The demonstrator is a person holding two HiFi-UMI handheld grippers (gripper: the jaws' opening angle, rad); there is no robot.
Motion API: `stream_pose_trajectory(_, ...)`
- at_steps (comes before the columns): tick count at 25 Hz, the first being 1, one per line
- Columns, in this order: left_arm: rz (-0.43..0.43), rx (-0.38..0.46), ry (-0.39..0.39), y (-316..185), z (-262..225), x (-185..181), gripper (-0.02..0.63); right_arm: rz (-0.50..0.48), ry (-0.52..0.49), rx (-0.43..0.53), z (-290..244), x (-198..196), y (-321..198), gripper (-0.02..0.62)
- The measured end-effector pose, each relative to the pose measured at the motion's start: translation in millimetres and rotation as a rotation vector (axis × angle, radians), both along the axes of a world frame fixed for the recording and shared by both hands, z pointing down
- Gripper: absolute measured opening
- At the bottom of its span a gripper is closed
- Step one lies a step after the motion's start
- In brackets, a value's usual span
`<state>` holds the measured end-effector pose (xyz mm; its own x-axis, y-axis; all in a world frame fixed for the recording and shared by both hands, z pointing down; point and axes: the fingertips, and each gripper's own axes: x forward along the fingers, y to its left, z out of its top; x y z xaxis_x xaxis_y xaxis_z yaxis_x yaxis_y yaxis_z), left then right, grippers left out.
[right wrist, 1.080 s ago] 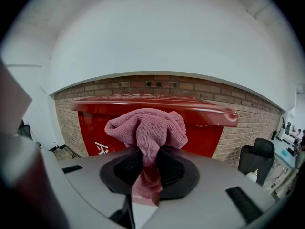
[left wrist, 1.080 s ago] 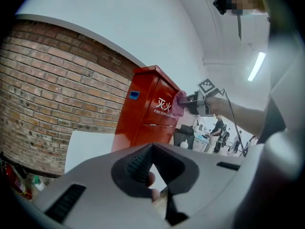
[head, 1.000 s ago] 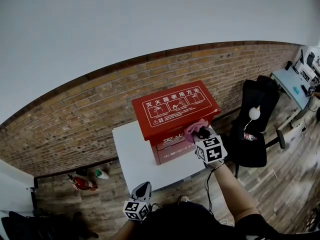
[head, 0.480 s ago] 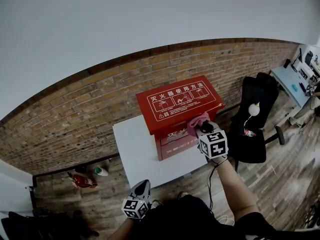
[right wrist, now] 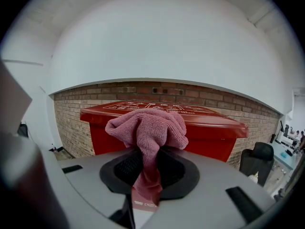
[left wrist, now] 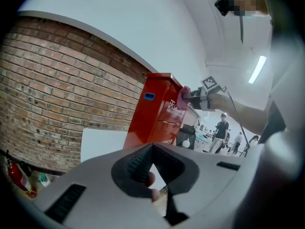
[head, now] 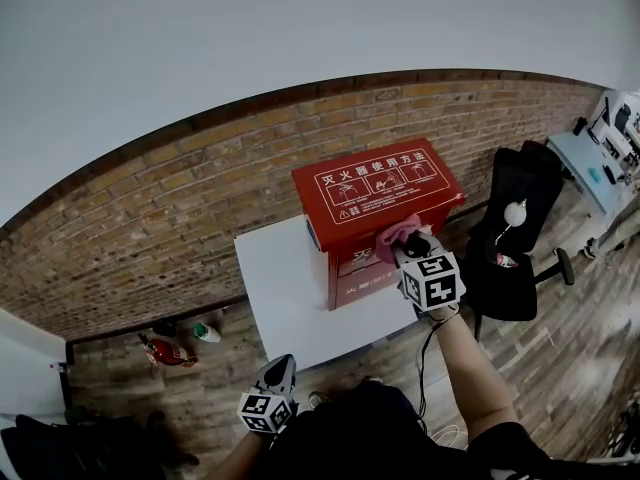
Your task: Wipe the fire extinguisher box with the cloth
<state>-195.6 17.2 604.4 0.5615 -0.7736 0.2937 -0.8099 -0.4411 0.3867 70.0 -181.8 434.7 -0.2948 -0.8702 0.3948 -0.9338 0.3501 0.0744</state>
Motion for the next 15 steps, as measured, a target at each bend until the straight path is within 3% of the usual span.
stream_pose_trajectory(15, 0.002, -0.016, -0.021, -2.0, 5.7, -0.5, 0.017, -0.045, -0.026, -0.008, 10.8, -12.1, 0.8, 0.094)
